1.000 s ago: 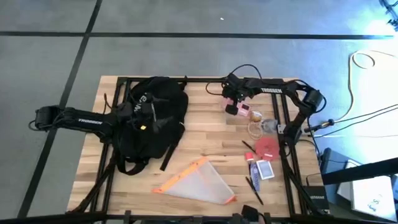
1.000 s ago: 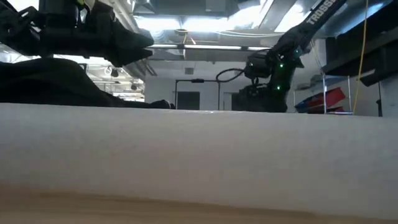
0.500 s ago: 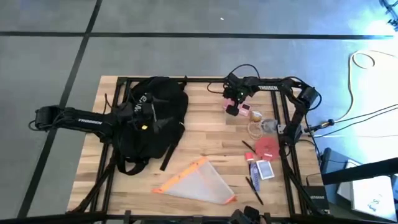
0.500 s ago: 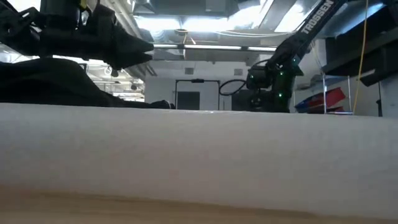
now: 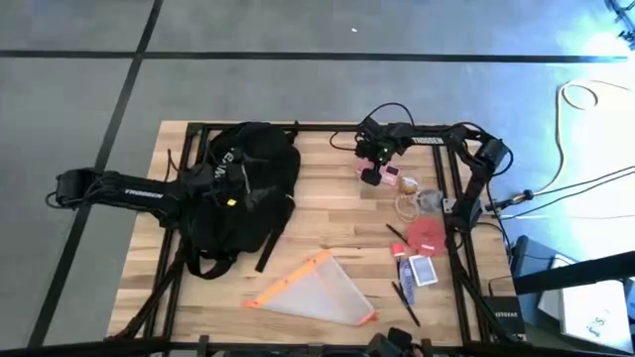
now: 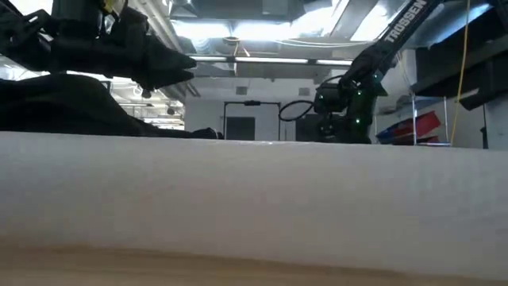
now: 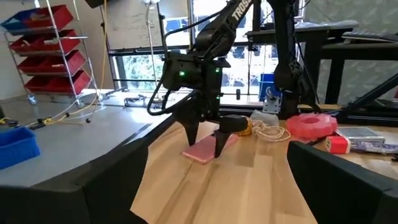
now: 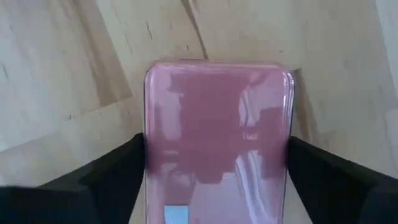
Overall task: Unpack backpack
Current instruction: Remove the pink cellphone from the black bag
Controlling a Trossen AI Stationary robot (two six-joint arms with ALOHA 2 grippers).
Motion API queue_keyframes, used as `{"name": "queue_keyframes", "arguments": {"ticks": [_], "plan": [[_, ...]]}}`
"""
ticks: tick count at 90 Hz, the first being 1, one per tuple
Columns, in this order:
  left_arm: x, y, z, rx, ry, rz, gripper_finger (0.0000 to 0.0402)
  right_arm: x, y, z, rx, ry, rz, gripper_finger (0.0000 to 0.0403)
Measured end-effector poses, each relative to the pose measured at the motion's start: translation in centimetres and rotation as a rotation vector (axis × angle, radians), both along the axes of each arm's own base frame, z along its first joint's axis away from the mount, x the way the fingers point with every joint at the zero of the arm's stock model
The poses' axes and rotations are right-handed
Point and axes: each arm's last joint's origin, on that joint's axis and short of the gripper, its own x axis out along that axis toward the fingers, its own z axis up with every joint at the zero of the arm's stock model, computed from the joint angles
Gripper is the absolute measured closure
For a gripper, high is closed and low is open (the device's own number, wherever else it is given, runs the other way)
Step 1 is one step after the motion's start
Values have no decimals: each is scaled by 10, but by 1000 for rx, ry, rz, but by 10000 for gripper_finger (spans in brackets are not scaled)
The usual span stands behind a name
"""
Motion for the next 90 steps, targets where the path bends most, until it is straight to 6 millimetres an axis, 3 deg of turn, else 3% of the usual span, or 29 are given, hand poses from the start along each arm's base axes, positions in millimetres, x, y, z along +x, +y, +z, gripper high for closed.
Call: {"name": "queue_keyframes", "arguments": {"ticks": [11,33,58,90], "plan": [[0,0,0,-10,-2,0,31,0,0,0,-2,-2,0,45],[0,0,-2,-27,16,-1,31,3,-3,6,-4,-6,-1,64],[0,0,-3,-44,15,-1,31,8,-7,16,-6,-9,-6,57],[0,0,-3,-66,7,-2,31,22,-5,34,172,-164,-21,62]]}}
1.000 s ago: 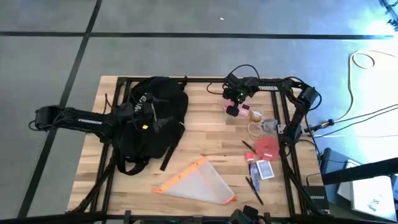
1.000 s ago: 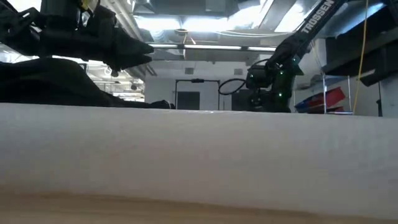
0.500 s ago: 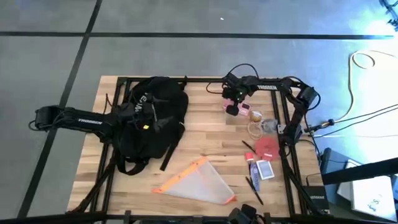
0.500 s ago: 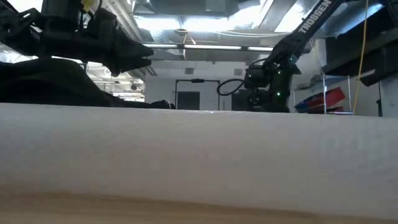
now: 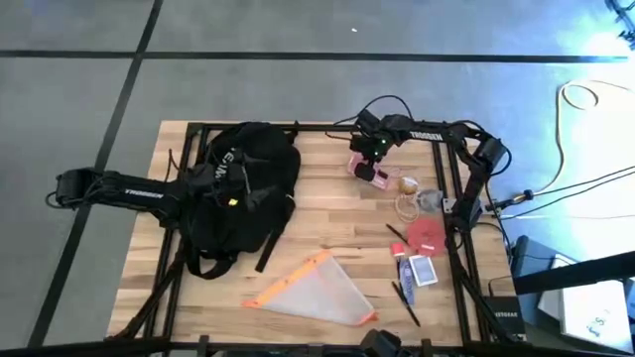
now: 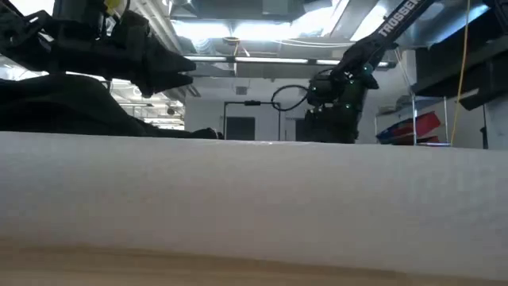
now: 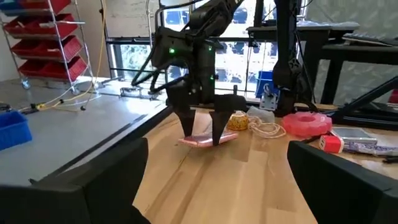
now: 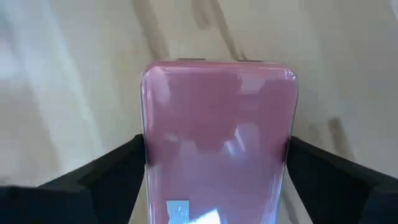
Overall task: Unpack backpack
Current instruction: Remove the pink cellphone from the black bag
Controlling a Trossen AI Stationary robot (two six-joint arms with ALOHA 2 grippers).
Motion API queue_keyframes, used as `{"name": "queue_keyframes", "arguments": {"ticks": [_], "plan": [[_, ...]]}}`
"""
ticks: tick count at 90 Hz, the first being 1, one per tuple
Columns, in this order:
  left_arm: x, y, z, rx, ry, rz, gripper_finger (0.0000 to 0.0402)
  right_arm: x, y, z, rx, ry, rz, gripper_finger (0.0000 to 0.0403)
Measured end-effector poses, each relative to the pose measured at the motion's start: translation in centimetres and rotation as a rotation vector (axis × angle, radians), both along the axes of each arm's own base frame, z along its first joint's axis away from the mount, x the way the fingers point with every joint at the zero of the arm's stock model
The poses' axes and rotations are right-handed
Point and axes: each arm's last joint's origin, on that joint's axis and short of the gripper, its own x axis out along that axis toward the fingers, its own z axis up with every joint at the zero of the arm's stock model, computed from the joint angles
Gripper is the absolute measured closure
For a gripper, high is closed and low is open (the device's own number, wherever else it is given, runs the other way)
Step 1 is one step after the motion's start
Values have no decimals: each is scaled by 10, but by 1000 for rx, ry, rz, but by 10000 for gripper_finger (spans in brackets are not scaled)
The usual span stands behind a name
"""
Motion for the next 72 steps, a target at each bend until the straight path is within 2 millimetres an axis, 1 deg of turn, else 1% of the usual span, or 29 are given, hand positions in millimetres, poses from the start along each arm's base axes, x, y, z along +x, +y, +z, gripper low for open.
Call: {"name": "queue_keyframes", "arguments": {"ticks": [10,21,30,38,46,56,67,72], "plan": [[1,0,-3,-8,13,1,31,6,3,5,16,-35,22,62],[4,0,-7,23,47,-13,31,16,9,13,93,-120,65,62],[9,-4,-14,172,133,-115,31,24,17,20,189,-206,106,62],[16,-8,-19,293,187,-159,31,33,27,25,253,-260,158,62],[29,-11,-13,398,189,-183,31,43,38,29,285,-299,199,62],[51,-14,-7,528,222,-215,31,55,50,34,300,-345,244,62],[77,-19,-15,730,309,-272,31,63,60,39,291,-365,286,62],[87,-20,-19,793,354,-272,31,65,64,41,288,-370,298,62]]}}
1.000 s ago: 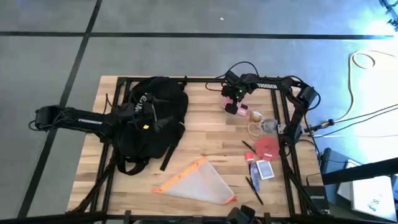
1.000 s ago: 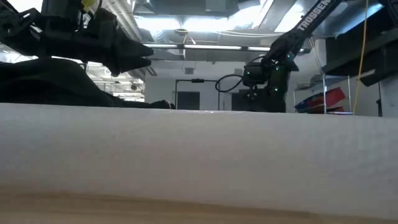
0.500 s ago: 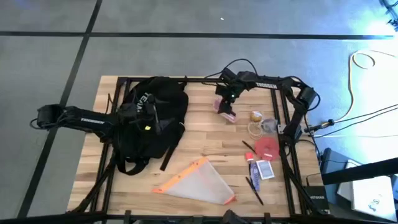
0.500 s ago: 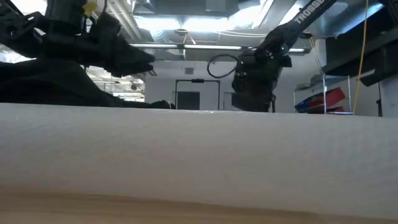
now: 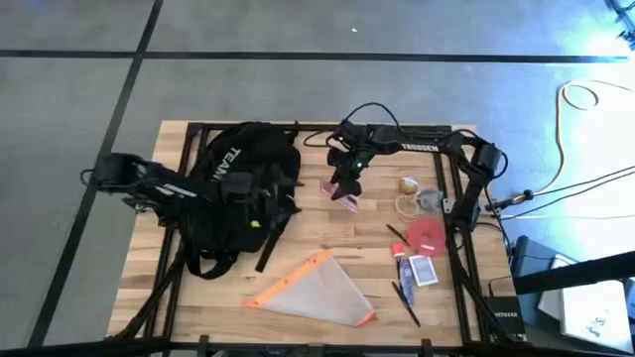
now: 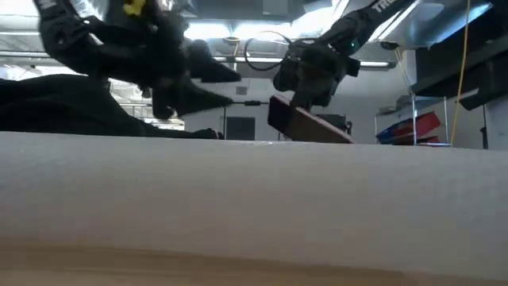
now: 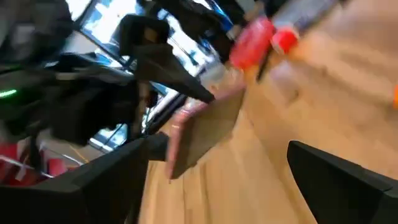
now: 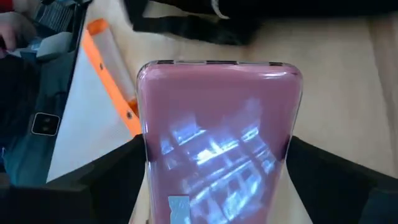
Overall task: Unpack backpack
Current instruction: Remove the pink cellphone from the black bag
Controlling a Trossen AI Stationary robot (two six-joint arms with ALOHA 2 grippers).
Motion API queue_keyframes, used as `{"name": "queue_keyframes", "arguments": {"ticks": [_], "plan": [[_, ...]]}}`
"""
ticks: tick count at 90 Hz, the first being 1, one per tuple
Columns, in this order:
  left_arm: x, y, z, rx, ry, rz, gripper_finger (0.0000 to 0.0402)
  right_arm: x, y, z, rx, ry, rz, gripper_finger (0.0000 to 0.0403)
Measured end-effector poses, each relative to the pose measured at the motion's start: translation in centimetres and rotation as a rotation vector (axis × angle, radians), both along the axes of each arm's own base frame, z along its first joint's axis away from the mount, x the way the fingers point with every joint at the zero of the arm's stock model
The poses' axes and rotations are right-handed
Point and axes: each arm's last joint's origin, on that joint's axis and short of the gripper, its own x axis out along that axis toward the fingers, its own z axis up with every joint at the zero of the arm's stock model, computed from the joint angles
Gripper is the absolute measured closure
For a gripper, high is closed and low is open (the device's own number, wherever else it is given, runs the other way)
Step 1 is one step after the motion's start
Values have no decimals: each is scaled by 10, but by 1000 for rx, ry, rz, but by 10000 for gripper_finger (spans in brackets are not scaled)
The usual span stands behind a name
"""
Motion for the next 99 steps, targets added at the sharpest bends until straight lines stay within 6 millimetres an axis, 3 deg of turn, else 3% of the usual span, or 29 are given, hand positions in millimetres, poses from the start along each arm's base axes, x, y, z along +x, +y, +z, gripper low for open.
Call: {"name": "queue_keyframes", "arguments": {"ticks": [14,28,41,59,77,99], "plan": [[26,3,5,14,-23,53,31,4,10,1,12,10,15,62],[46,5,-1,86,19,42,31,9,22,1,11,10,50,62],[57,7,-8,82,44,17,31,10,24,1,10,8,55,62],[69,7,0,12,33,-12,41,10,24,1,13,13,48,62],[74,7,2,4,71,-16,113,10,24,1,14,13,48,62],[77,9,4,-12,86,-9,247,10,24,1,14,13,48,62]]}}
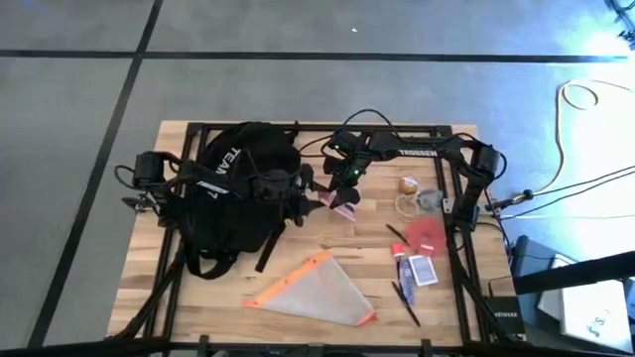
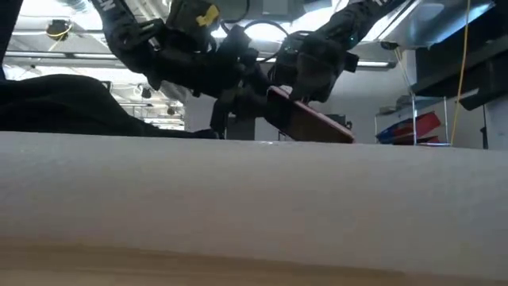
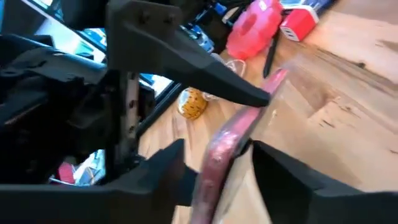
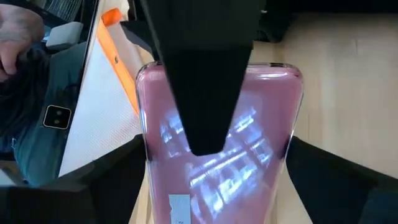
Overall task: Unpack backpack
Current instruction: Remove the pink cellphone from the black bag
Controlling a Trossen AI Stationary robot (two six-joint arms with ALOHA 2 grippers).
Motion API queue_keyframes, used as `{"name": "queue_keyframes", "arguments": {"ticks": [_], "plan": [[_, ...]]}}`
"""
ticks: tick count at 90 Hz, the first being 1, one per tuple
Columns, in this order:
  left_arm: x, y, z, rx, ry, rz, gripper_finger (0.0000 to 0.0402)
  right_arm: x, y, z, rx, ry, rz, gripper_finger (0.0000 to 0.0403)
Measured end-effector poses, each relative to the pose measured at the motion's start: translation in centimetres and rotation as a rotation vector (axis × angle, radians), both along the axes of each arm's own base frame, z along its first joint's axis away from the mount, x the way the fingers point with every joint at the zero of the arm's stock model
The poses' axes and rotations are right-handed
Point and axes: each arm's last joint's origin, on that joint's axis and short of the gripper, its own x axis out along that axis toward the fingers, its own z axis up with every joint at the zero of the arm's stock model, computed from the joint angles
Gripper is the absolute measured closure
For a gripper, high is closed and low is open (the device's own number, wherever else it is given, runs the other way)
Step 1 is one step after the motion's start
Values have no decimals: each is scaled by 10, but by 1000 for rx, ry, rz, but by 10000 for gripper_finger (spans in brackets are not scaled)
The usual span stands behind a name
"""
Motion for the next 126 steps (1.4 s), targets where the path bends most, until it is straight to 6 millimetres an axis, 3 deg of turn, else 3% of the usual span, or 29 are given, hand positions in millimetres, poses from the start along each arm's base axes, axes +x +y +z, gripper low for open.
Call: {"name": "queue_keyframes", "arguments": {"ticks": [19,39,53,67,75,89,109,118,126], "plan": [[0,-1,-2,-62,28,11,381,-1,0,1,8,5,-1,63],[1,-4,-3,-221,22,70,382,-16,-1,11,-59,116,-46,63],[3,0,5,-462,-78,131,382,-38,-1,49,-233,189,-110,63],[13,17,17,-778,-204,183,382,-70,19,99,-606,252,-318,62],[25,37,29,-1042,-312,243,382,-89,40,121,-819,249,-459,62],[55,74,16,-1343,-362,345,382,-120,77,146,-962,131,-609,62],[124,103,-8,-1678,-225,272,353,-148,99,155,-893,60,-696,62],[151,110,-21,-1762,-176,299,342,-150,105,149,-892,79,-672,62],[164,116,-24,-1746,-246,394,335,-150,108,143,-897,105,-653,62]]}}
